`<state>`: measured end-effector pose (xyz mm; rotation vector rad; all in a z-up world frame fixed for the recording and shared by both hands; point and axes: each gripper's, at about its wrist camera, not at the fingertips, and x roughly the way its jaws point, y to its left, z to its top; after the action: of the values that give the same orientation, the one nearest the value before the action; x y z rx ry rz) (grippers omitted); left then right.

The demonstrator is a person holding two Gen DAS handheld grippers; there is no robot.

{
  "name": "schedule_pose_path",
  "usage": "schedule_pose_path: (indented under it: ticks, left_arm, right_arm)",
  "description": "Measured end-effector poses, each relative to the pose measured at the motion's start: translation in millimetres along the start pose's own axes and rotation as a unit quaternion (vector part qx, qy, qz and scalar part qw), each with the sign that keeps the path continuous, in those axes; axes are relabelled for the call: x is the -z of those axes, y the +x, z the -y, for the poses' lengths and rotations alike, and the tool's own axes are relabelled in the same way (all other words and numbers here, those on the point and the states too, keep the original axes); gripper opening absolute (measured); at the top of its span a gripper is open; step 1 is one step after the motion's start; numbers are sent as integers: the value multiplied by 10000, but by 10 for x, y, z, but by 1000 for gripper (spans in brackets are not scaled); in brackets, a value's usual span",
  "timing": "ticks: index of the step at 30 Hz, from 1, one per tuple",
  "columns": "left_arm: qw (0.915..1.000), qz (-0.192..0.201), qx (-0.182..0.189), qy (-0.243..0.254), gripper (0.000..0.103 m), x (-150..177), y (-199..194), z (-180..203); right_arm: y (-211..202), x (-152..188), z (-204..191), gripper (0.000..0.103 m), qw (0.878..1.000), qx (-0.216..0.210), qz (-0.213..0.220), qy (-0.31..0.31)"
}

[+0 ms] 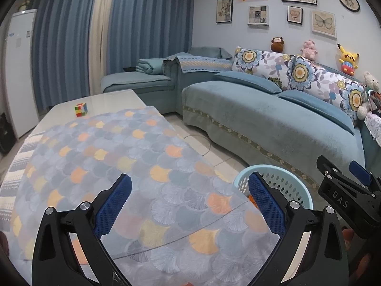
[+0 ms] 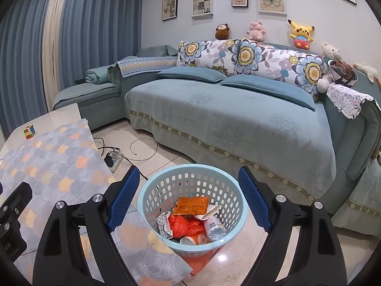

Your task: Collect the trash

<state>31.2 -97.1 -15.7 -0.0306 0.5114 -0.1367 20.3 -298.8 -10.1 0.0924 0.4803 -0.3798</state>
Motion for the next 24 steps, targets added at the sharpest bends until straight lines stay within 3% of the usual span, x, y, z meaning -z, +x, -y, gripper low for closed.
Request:
schedule_pose_path:
  ticks: [24]
  left_arm:
    - [10000,-31,-5,-33,95,11,3,-18]
  right_arm:
    - [62,35,-5,80,10000,-64,-43,-20]
